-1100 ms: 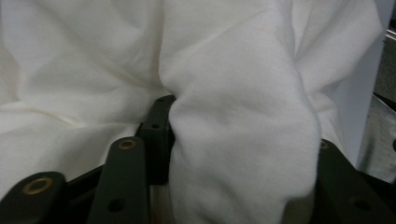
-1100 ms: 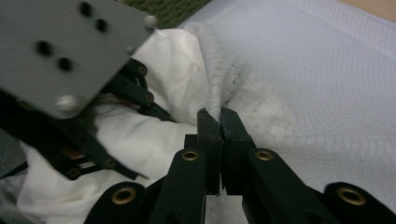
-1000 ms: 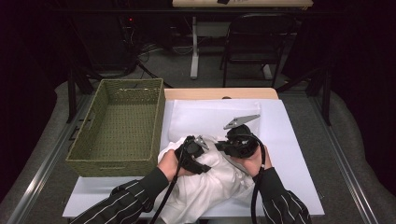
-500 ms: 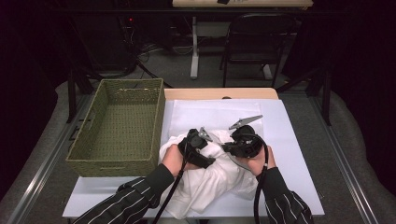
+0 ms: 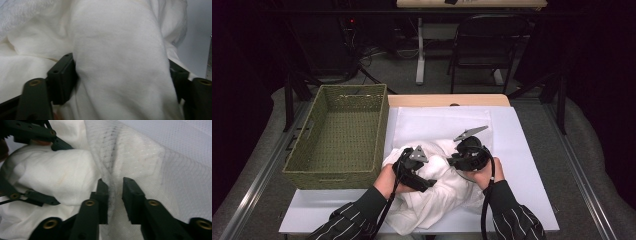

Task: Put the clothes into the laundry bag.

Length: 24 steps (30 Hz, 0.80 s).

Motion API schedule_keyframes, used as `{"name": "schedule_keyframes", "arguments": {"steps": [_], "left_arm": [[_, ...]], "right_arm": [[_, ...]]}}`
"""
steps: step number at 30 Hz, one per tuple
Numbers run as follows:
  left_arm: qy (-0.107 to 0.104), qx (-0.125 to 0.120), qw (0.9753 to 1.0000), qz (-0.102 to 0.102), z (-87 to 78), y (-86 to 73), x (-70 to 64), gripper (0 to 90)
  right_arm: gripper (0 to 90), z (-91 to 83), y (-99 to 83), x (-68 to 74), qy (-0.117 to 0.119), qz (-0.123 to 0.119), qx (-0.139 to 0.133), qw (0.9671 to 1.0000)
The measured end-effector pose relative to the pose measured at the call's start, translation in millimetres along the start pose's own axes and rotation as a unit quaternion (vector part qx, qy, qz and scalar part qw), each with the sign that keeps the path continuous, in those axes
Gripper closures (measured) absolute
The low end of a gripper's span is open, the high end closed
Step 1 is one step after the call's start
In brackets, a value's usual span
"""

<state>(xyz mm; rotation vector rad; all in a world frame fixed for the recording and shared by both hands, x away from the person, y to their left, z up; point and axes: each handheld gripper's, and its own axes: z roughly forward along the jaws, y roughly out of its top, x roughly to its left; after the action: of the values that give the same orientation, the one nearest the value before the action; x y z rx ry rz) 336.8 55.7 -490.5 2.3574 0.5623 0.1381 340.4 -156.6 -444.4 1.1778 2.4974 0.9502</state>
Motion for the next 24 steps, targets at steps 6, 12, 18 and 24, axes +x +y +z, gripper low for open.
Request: {"name": "schedule_keyframes", "arguments": {"steps": [6, 12, 18, 24], "left_arm": [[0.000, -0.019, 0.9997, -0.017, 1.8, -3.6, 0.4, 55.5], [-0.004, -0.034, 0.9986, -0.040, 0.0, 5.0, 1.0, 66.5], [-0.016, -0.066, 0.9944, -0.081, 14.7, 12.8, 4.1, 63.5], [-0.012, -0.049, 0.9975, -0.050, 0.8, 13.0, 3.1, 31.3]], "right_arm": [[87.8, -1.2, 1.1, 3.4, -0.002, -0.009, -0.007, 0.9999], [88.5, -7.4, 4.5, 9.7, 0.005, -0.014, -0.020, 0.9997], [88.6, -22.0, 7.3, 15.4, 0.028, -0.004, -0.041, 0.9987], [86.7, -9.4, -2.4, 4.9, 0.016, 0.000, -0.024, 0.9996]]}}
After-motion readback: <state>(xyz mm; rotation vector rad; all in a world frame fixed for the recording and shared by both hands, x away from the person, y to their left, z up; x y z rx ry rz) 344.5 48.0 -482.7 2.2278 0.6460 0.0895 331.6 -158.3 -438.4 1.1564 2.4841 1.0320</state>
